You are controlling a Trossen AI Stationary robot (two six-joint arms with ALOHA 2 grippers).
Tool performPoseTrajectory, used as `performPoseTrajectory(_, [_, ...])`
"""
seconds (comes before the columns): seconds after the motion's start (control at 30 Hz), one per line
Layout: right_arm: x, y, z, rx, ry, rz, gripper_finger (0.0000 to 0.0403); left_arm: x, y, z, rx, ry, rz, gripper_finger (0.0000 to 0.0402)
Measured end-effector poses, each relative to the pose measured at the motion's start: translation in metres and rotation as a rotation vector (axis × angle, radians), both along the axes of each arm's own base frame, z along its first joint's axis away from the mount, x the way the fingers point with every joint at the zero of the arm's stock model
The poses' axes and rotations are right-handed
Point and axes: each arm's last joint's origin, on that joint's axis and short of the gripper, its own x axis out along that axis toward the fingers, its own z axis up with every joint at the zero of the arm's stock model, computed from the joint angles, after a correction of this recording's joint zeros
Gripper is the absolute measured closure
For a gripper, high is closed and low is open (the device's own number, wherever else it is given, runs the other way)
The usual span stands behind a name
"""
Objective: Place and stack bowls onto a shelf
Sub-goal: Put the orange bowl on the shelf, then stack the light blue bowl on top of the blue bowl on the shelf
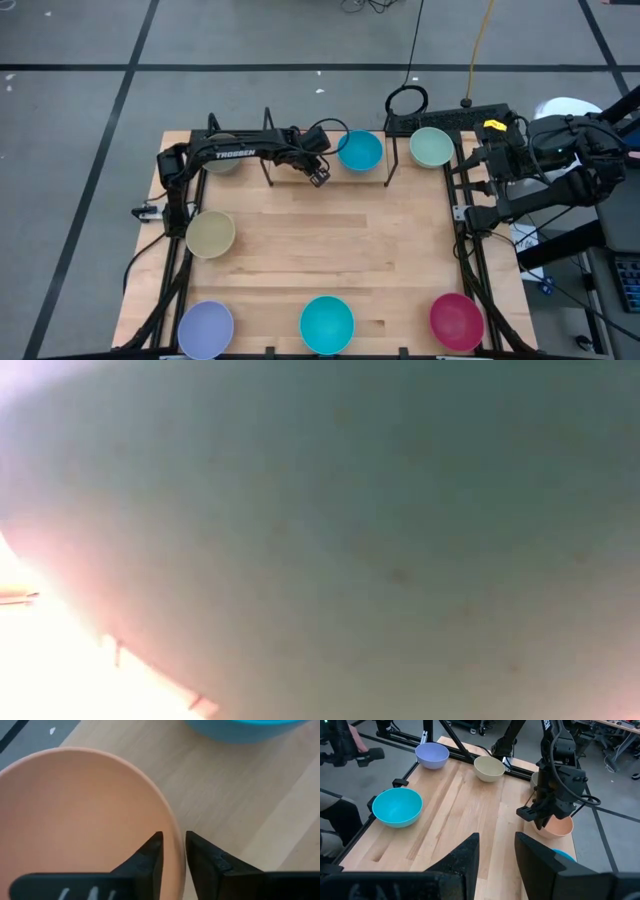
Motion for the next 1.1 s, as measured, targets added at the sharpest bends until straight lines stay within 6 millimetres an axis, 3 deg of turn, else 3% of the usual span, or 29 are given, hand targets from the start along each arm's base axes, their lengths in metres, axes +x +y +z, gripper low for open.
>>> performPoseTrajectory(0.33, [0.0, 0.0, 0.0, -0.032, -0.003, 0.018, 0.0287, -0.004, -0.001, 0.01, 0.013, -0.013, -0.016, 0.0273])
performPoseTrajectory(0.67, [-0.001, 0.0, -0.002, -0.008, 0.02, 0.0, 0.0287, -0.008, -0.013, 0.07, 0.03, -0.081, -0.084, 0.0273])
performPoseTrajectory(0.87, [0.001, 0.0, -0.01, 0.066, 0.133, -0.055, 0.0287, -0.019, -0.054, 0.104, -0.039, -0.06, -0.236, 0.0273])
performPoseTrajectory(1.1, [0.019, 0.002, -0.017, 0.093, 0.233, -0.087, 0.0287, -0.039, -0.125, 0.116, -0.127, 0.065, -0.327, 0.0272])
